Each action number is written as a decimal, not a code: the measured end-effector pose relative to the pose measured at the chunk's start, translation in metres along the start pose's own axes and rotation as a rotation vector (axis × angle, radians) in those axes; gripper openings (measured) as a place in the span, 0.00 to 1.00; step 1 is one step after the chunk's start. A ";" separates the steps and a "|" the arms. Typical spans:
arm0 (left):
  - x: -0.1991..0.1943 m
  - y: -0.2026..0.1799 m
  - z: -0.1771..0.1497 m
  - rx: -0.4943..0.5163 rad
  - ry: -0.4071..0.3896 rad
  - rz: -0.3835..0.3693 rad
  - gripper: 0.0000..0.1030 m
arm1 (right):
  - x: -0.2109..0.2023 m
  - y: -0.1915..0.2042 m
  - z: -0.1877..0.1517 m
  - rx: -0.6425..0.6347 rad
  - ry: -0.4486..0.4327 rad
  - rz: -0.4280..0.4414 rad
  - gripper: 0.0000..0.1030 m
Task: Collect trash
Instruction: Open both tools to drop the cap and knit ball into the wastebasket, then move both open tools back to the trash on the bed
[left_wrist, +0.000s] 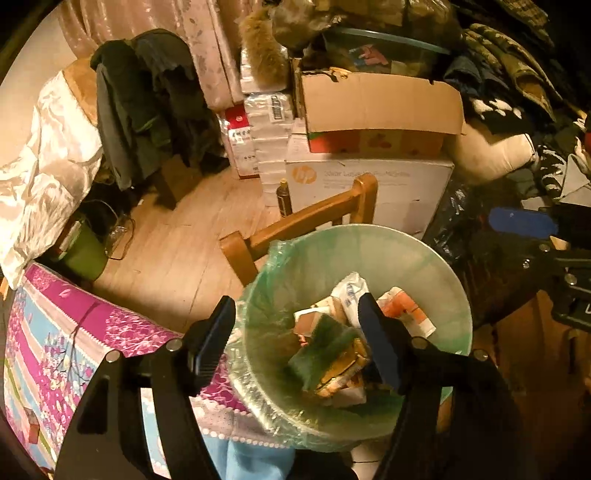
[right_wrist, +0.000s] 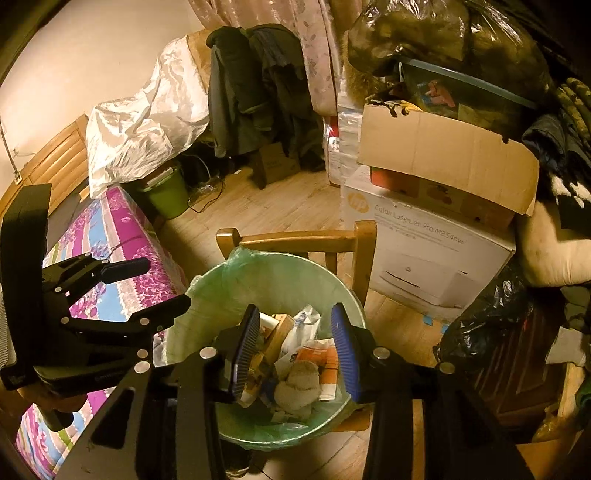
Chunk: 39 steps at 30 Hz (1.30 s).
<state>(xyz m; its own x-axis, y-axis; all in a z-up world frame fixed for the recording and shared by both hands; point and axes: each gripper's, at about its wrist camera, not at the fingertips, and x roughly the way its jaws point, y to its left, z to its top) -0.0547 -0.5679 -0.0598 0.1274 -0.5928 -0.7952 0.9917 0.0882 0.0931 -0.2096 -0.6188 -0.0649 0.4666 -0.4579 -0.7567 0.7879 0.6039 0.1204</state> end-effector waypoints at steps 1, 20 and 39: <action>-0.003 0.004 -0.001 -0.013 -0.005 0.008 0.64 | -0.002 0.004 0.000 -0.003 -0.011 0.009 0.41; -0.125 0.182 -0.167 -0.522 -0.042 0.332 0.64 | -0.015 0.219 -0.028 -0.297 -0.119 0.319 0.44; -0.252 0.346 -0.441 -1.153 0.032 0.735 0.64 | 0.030 0.508 -0.175 -0.900 0.072 0.729 0.85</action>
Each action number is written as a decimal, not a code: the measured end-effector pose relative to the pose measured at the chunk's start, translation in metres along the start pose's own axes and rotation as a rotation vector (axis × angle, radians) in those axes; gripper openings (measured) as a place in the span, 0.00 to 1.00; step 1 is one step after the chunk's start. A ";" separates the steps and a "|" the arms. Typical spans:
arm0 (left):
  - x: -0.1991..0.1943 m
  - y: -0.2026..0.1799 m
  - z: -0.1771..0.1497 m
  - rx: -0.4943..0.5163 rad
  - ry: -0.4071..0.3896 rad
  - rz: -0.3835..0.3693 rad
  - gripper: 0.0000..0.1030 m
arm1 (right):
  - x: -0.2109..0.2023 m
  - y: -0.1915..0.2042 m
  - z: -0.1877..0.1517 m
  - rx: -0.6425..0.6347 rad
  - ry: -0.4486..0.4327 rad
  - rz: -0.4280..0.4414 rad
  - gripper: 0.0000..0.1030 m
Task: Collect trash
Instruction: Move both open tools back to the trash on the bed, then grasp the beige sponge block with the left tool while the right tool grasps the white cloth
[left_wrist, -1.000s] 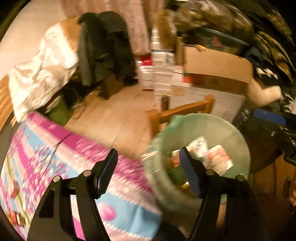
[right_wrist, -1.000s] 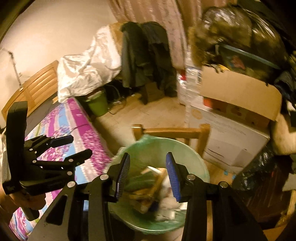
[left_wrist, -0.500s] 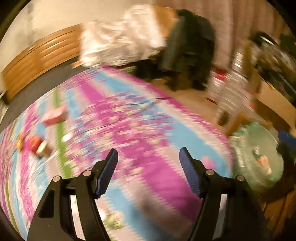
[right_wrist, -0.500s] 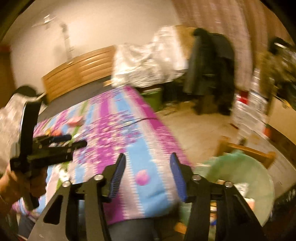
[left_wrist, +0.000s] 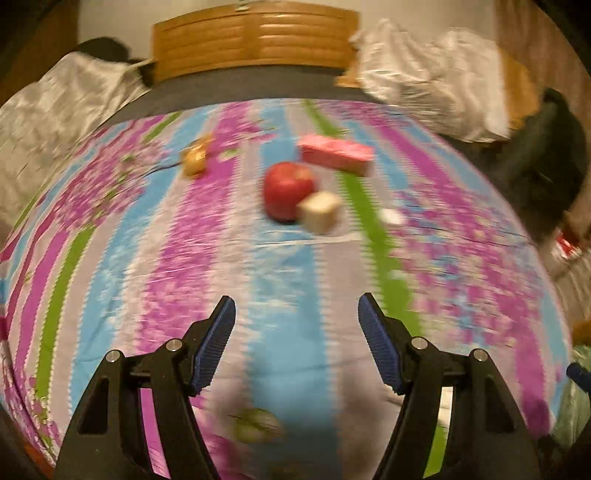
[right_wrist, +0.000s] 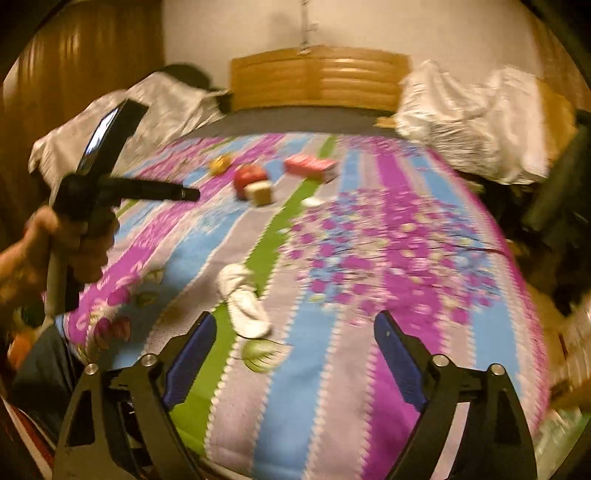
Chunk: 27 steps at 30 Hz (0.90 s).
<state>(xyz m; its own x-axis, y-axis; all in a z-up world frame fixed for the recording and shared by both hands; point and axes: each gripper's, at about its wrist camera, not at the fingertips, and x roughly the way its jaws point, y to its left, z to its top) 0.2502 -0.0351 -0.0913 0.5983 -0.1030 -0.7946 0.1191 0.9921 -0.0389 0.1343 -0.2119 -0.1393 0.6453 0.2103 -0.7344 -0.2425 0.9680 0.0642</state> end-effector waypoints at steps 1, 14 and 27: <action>0.004 0.009 0.002 -0.016 0.001 0.013 0.64 | 0.011 0.004 0.001 -0.014 0.012 0.024 0.85; 0.079 -0.025 0.052 -0.170 -0.010 0.000 0.72 | 0.130 0.027 -0.001 -0.096 0.168 0.191 0.39; 0.160 -0.040 0.080 -0.360 0.056 0.088 0.62 | 0.110 0.010 -0.011 0.094 0.121 0.279 0.17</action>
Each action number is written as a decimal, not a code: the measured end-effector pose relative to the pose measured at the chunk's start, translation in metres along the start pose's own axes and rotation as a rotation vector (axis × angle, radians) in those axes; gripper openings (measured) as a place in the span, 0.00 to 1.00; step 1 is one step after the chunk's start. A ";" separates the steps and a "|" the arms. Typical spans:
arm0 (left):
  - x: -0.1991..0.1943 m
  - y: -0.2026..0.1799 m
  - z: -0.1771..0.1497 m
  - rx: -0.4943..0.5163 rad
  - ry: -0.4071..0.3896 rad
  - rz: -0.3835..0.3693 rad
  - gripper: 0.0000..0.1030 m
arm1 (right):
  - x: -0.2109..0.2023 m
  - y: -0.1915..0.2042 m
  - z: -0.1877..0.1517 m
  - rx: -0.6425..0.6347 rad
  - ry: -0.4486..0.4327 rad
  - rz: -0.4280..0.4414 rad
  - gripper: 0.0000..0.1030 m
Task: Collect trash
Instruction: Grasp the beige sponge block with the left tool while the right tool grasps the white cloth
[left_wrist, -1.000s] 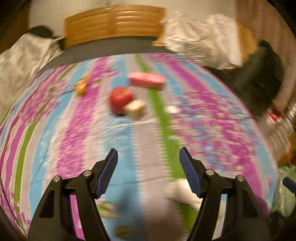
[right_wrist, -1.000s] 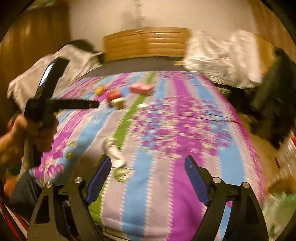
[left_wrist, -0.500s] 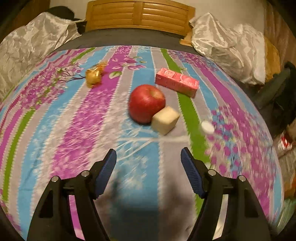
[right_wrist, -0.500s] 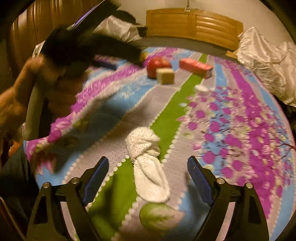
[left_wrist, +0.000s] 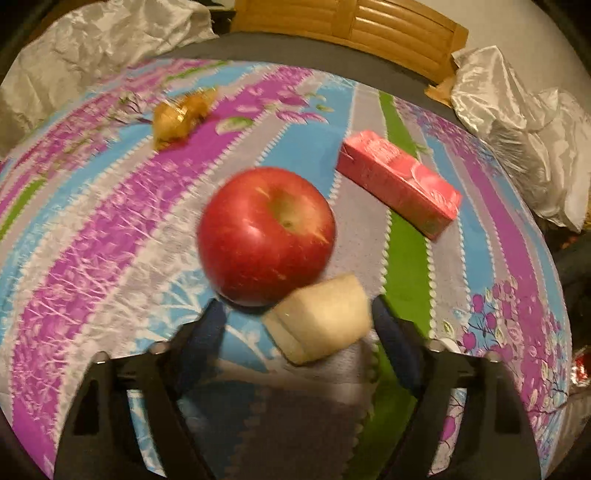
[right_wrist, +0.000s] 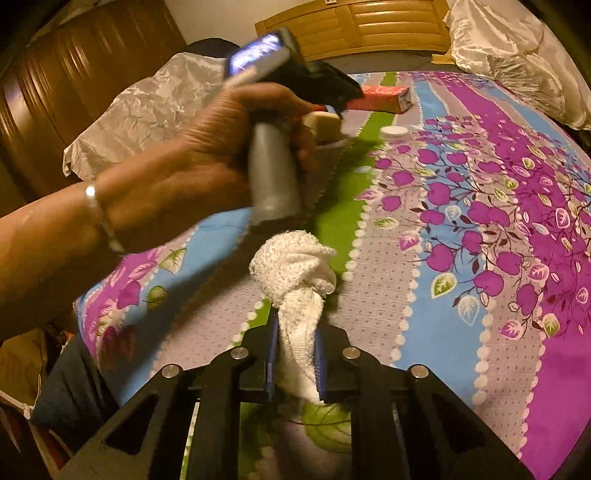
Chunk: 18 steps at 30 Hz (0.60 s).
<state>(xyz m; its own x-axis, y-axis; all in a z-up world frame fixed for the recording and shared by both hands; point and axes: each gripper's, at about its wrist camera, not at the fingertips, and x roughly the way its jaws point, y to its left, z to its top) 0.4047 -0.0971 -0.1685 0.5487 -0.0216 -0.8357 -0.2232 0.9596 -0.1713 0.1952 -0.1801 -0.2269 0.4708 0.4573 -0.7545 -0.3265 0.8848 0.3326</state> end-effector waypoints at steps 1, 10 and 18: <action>-0.002 0.001 -0.002 0.002 0.001 -0.021 0.55 | -0.002 0.002 0.001 -0.006 -0.007 0.003 0.17; -0.058 0.048 -0.037 0.065 0.019 -0.152 0.37 | -0.052 0.012 -0.002 0.022 -0.088 0.001 0.15; -0.149 0.071 -0.089 0.267 -0.036 -0.213 0.37 | -0.115 0.010 -0.025 0.092 -0.151 -0.066 0.15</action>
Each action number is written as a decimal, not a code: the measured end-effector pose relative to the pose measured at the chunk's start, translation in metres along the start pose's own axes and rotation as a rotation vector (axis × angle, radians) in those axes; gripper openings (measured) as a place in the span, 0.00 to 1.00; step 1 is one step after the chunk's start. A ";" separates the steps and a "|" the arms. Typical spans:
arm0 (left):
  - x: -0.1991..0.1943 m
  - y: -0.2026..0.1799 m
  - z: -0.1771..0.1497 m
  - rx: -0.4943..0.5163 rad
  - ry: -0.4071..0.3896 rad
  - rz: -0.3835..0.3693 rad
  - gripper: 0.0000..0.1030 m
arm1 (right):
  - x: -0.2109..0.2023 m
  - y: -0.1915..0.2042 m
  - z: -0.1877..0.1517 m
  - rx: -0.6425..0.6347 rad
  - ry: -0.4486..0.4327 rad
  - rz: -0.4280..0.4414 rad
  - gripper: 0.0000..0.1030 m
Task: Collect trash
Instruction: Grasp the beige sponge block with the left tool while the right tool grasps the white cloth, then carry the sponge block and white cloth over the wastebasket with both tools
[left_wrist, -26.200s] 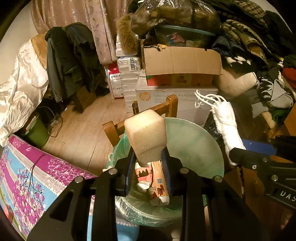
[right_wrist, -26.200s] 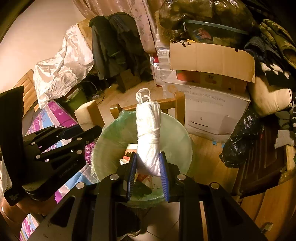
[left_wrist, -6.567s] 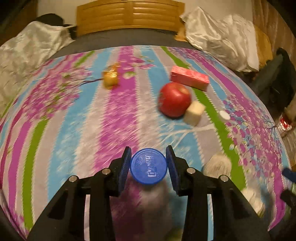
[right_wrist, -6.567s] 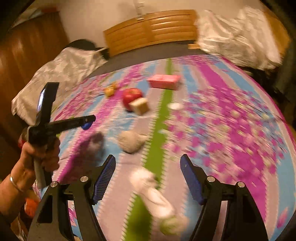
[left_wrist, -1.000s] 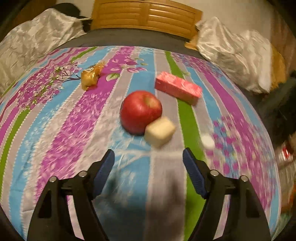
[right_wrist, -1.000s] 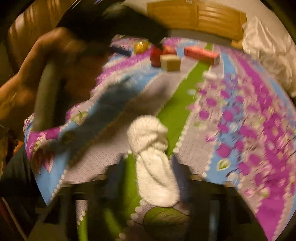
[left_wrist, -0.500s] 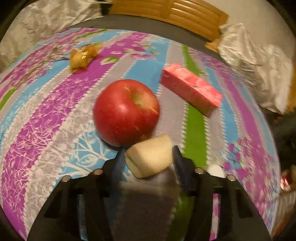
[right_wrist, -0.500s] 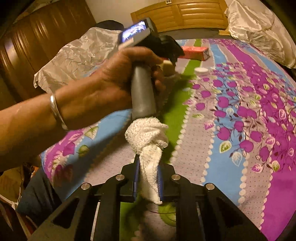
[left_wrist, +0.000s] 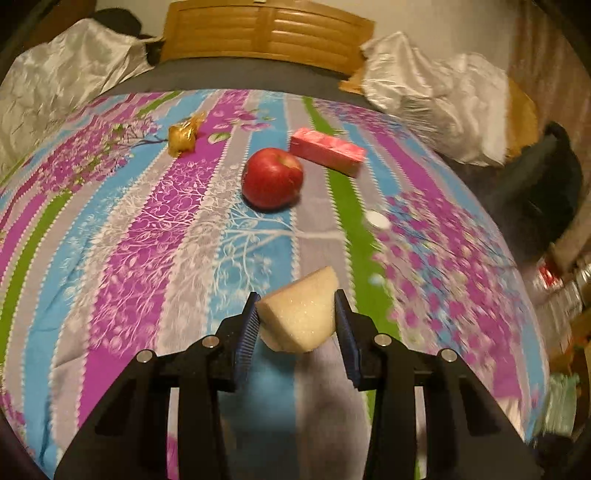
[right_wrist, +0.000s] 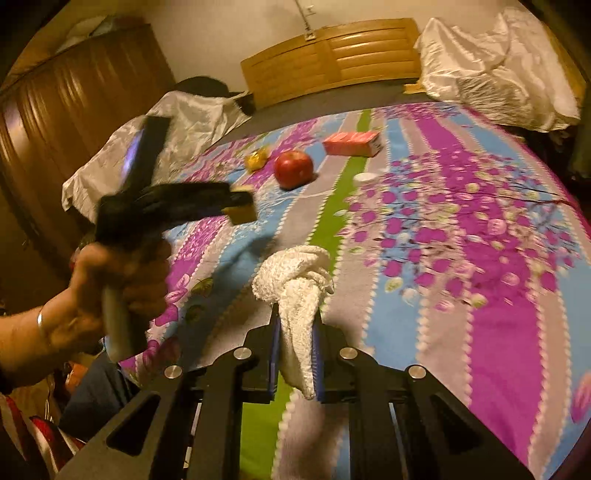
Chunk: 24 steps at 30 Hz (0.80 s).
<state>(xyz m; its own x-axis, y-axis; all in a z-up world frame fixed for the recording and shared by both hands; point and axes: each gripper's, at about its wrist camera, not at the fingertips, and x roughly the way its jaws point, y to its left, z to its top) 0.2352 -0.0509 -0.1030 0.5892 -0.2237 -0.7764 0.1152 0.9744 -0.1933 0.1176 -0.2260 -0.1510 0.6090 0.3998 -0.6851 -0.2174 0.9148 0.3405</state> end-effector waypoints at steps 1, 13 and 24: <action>-0.007 -0.005 -0.002 0.015 0.003 -0.014 0.37 | -0.014 -0.002 -0.003 0.015 -0.015 -0.016 0.15; -0.071 -0.176 -0.003 0.338 -0.038 -0.324 0.37 | -0.227 -0.068 -0.031 0.296 -0.282 -0.360 0.15; -0.146 -0.400 -0.026 0.690 -0.119 -0.662 0.37 | -0.447 -0.115 -0.088 0.489 -0.507 -0.783 0.15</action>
<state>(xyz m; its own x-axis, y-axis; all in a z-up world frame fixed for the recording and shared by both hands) 0.0822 -0.4083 0.0723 0.3087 -0.7665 -0.5632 0.8762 0.4596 -0.1451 -0.1962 -0.5047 0.0594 0.7188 -0.4669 -0.5151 0.6371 0.7389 0.2194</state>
